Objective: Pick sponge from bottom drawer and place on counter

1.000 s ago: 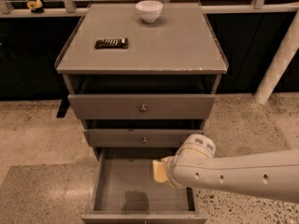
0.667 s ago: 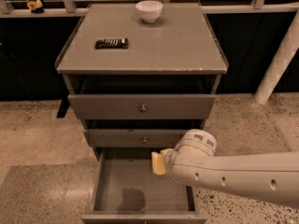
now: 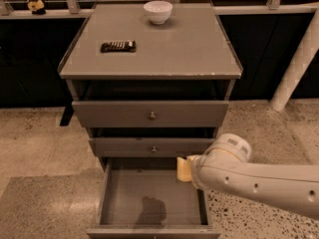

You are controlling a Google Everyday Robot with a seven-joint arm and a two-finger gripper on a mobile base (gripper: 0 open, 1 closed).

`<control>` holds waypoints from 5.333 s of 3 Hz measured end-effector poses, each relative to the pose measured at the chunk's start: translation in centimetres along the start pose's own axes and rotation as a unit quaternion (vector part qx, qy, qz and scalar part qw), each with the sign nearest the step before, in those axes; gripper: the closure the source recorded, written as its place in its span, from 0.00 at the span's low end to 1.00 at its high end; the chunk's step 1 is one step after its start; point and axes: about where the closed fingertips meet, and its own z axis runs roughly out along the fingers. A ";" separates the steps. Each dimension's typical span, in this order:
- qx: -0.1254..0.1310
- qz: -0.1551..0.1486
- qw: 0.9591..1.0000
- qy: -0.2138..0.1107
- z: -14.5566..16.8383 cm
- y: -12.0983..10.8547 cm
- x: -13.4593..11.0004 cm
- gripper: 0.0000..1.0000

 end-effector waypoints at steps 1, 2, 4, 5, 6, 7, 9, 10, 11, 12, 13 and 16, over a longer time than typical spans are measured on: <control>0.036 0.037 0.998 0.042 -4.6 -2.5 6.3 1.00; 0.082 0.045 0.992 0.086 -10.4 -6.1 10.0 1.00; 0.080 0.048 0.993 0.077 -10.0 -6.8 10.1 1.00; 0.114 0.011 0.991 0.064 -11.1 -11.3 9.0 1.00; 0.178 -0.033 0.981 0.069 -15.5 -17.4 7.3 1.00; 0.246 -0.067 0.963 0.088 -21.8 -21.9 5.6 1.00; 0.236 -0.066 0.965 0.097 -21.6 -21.6 5.6 1.00; 0.242 -0.088 0.961 0.098 -20.3 -24.6 6.1 1.00; 0.270 -0.112 0.952 0.092 -19.8 -30.3 6.4 1.00; 0.303 -0.122 0.940 0.098 -20.7 -36.1 7.0 1.00; 0.314 -0.117 0.937 0.098 -21.8 -36.9 7.2 1.00; 0.161 -0.156 0.972 0.075 -12.4 -39.4 8.3 1.00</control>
Offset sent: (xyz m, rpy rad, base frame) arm 0.0526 -0.1443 0.2031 -0.1808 -0.3079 -0.2107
